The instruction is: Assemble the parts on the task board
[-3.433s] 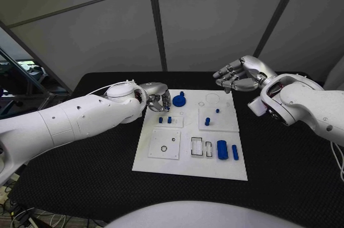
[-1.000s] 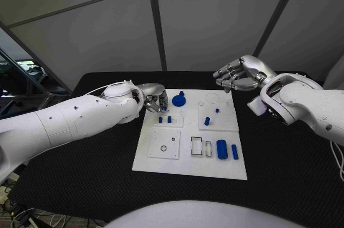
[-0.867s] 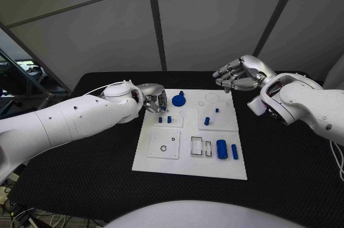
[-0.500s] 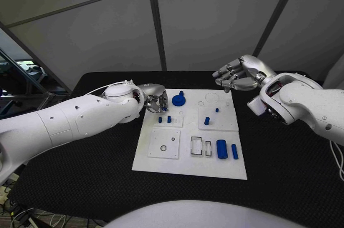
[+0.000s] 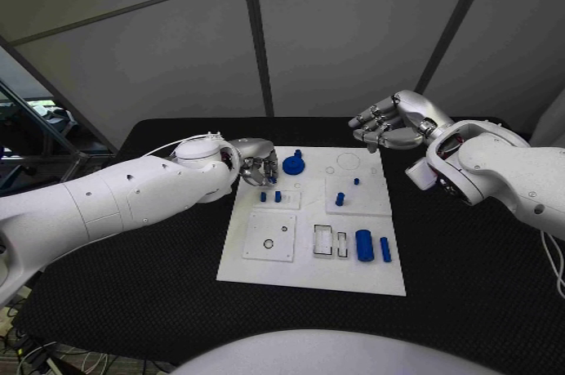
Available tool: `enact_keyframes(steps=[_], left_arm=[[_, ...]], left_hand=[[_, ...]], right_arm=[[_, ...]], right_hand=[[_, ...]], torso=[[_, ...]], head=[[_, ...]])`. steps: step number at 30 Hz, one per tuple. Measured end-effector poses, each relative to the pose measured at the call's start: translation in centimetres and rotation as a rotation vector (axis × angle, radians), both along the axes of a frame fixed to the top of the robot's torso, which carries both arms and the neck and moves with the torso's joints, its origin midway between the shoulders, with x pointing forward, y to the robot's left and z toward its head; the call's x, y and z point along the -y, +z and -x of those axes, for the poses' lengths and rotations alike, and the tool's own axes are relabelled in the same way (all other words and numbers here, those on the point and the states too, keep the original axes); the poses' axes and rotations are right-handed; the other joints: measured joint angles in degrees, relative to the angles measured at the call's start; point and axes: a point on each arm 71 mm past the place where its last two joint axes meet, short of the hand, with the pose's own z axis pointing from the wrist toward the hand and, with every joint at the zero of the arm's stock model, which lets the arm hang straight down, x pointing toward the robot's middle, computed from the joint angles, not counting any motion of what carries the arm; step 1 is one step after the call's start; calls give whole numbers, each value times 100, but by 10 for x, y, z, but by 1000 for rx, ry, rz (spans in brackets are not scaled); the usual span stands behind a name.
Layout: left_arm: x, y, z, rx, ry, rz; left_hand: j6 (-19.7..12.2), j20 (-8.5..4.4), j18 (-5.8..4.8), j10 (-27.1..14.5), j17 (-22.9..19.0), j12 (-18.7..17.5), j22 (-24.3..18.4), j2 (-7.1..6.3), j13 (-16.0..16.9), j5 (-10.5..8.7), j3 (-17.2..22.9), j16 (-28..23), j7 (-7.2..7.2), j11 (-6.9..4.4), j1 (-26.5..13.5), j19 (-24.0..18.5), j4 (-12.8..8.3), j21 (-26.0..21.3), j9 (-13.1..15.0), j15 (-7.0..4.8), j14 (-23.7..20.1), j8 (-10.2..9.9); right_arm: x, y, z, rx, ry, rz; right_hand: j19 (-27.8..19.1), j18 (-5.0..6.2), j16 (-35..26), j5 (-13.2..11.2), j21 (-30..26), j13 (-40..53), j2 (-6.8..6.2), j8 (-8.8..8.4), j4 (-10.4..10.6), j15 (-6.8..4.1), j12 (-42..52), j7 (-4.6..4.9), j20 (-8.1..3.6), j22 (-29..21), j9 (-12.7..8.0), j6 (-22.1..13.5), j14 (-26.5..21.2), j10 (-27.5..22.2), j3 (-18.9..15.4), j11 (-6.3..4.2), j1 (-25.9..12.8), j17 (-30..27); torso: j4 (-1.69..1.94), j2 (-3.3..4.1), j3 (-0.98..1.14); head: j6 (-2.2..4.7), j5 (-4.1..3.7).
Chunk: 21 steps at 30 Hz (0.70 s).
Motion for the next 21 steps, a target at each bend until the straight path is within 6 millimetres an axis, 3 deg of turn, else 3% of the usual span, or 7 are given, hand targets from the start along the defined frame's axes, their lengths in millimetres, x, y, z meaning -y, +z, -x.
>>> enact_keyframes(steps=[21], left_arm=[[6, 0, 0, 1, -16, 7]], left_hand=[[0, 0, 0, 0, -6, -25, 0, 0, -1, 0, 0, 0, 0, 0, 0, 0, 0, 0, -2, 0, 0, 0]], right_arm=[[-1, 0, 0, 0, 1, 0]], right_hand=[[0, 0, 1, 0, 0, 0, 0, 0, 0, 0, 0, 0, 0, -1, 0, 0, 0, 0, 0, 0, 0, -1]], torso=[[1, -1, 0]], head=[[-2, -18]])
